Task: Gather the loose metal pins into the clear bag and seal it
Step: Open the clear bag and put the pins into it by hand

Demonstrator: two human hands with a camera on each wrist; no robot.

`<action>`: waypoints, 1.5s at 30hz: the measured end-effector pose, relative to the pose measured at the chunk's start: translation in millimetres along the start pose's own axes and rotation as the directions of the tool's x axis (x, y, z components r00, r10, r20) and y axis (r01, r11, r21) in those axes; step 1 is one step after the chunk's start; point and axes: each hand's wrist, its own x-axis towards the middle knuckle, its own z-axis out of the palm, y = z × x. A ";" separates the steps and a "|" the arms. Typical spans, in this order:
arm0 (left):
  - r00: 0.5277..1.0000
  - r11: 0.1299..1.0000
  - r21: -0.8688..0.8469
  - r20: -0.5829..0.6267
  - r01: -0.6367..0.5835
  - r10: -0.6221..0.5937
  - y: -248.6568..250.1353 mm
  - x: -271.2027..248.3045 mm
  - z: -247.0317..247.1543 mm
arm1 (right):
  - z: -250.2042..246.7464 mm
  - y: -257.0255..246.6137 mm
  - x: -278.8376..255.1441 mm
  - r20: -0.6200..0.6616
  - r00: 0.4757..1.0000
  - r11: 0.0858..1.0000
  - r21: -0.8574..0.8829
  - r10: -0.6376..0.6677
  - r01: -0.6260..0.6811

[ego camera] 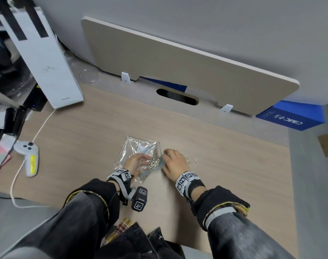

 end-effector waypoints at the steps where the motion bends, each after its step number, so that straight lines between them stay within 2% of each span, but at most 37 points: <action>1: 1.000 1.000 -0.001 0.002 -0.001 0.001 0.3 -0.6 0.8 | 3.0 -1.1 -1.7 0.012 1.000 1.000 -0.013 -0.012 0.012; 7: 1.000 1.000 0.014 0.012 -0.004 0.004 -1.0 0.3 -0.8 | 10.5 17.7 -22.1 -0.021 1.000 0.999 -0.048 -0.023 0.022; 9: 1.000 1.000 0.000 0.010 -0.007 0.007 0.0 -0.6 0.3 | 2.6 29.1 -27.8 -0.102 0.990 0.995 0.024 0.099 -0.097; 10: 1.000 1.000 -0.006 0.008 -0.006 0.006 0.5 -0.9 0.6 | -1.7 35.3 -29.8 -0.150 0.966 0.977 0.077 0.210 -0.201; 12: 1.000 1.000 -0.014 0.003 -0.004 0.004 0.9 -1.9 1.0 | -9.2 46.0 -32.1 -0.170 0.871 0.884 0.168 0.461 -0.436; 14: 1.000 1.000 -0.004 0.006 0.000 0.000 0.9 -1.5 0.4 | -11.7 52.6 -30.9 -0.088 0.771 0.770 0.198 0.631 -0.607; 15: 1.000 1.000 0.006 0.009 0.000 0.000 0.7 -1.1 -0.1 | -11.3 52.5 -29.5 -0.051 0.749 0.741 0.199 0.661 -0.641; 16: 1.000 1.000 0.018 0.012 0.002 -0.002 0.8 -1.2 -0.2 | -9.6 50.8 -28.0 -0.031 0.750 0.739 0.198 0.661 -0.643; 20: 1.000 1.000 0.023 0.020 -0.004 0.003 -0.6 0.5 -1.7 | -0.9 37.7 -24.5 -0.021 0.834 0.824 0.164 0.552 -0.542; 24: 1.000 0.999 0.051 0.010 -0.006 0.006 2.0 -2.6 0.4 | -2.7 29.5 -21.9 0.024 0.866 0.863 0.069 0.499 -0.500; 27: 1.000 0.999 0.047 0.007 -0.003 0.003 3.3 -5.6 1.5 | -2.6 24.7 -21.7 0.099 0.905 0.911 -0.053 0.413 -0.410; 31: 1.000 0.999 0.050 0.003 0.000 0.000 3.1 -4.3 0.1 | 2.3 25.4 -28.3 0.093 0.934 0.938 -0.046 0.345 -0.342; 39: 1.000 1.000 0.013 0.005 0.015 -0.015 4.6 -5.6 0.3 | 15.5 28.3 -31.2 0.035 0.937 0.931 0.110 0.347 -0.349; 45: 1.000 1.000 0.021 0.010 -0.002 0.002 2.3 -2.4 -0.1 | 17.1 30.6 -24.6 0.046 0.933 0.926 0.119 0.356 -0.359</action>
